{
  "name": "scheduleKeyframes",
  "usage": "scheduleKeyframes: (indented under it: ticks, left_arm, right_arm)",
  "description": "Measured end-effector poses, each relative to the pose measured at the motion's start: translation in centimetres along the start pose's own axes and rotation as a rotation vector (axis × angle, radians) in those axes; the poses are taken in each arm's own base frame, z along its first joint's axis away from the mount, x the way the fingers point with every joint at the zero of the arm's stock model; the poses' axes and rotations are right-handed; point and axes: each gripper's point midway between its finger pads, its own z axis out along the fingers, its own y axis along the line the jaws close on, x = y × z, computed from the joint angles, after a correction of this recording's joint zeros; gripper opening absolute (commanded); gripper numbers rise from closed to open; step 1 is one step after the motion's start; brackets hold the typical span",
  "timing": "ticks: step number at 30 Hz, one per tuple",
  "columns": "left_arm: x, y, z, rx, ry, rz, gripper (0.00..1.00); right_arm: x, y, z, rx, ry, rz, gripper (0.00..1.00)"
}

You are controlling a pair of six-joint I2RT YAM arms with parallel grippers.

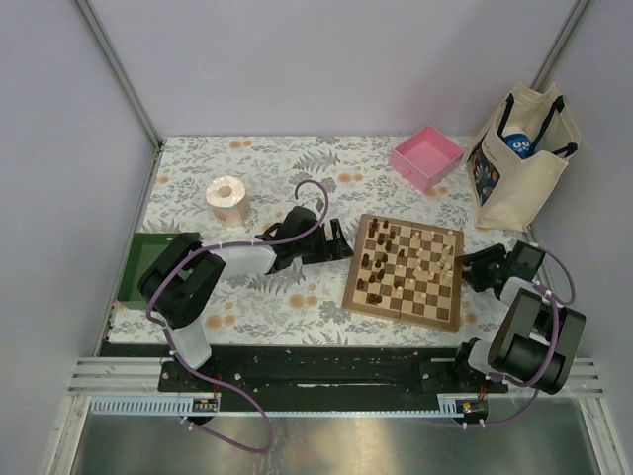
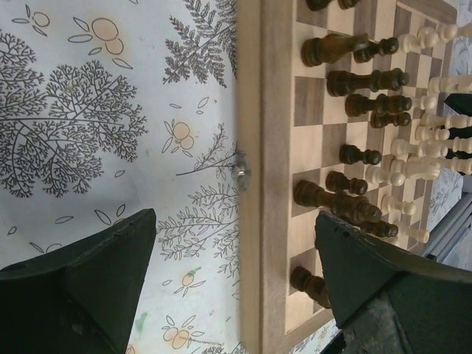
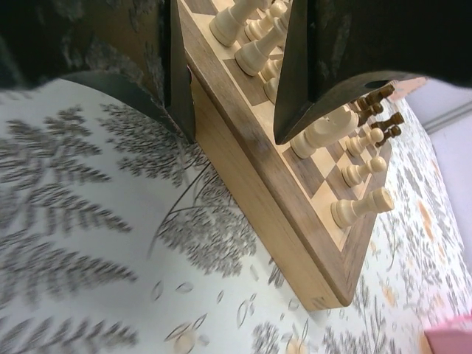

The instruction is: Set up the chess pieces on the board

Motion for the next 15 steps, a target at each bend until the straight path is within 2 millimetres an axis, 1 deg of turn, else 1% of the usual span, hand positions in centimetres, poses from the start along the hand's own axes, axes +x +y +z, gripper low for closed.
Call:
scheduleKeyframes:
  ticks: [2,5,9,12,15]
  left_arm:
    - [0.0,0.0,-0.2,0.004,-0.004,0.004,0.88]
    - [0.4,0.3,-0.4,0.001,-0.001,0.007,0.88]
    - [1.3,1.4,-1.2,-0.021,0.003,0.005,0.88]
    - [1.0,1.5,-2.1,-0.032,-0.007,0.015,0.88]
    - [0.1,1.5,-2.9,-0.045,-0.037,0.030,0.88]
  right_arm:
    - [1.1,0.6,0.2,-0.014,0.026,-0.015,0.56]
    - [2.0,1.2,0.4,-0.028,0.048,-0.030,0.56]
    - [3.8,2.2,0.7,-0.041,0.088,-0.058,0.56]
    - [5.5,2.9,0.8,-0.054,0.132,-0.081,0.56]
    - [6.5,3.2,0.7,-0.059,0.154,-0.084,0.56]
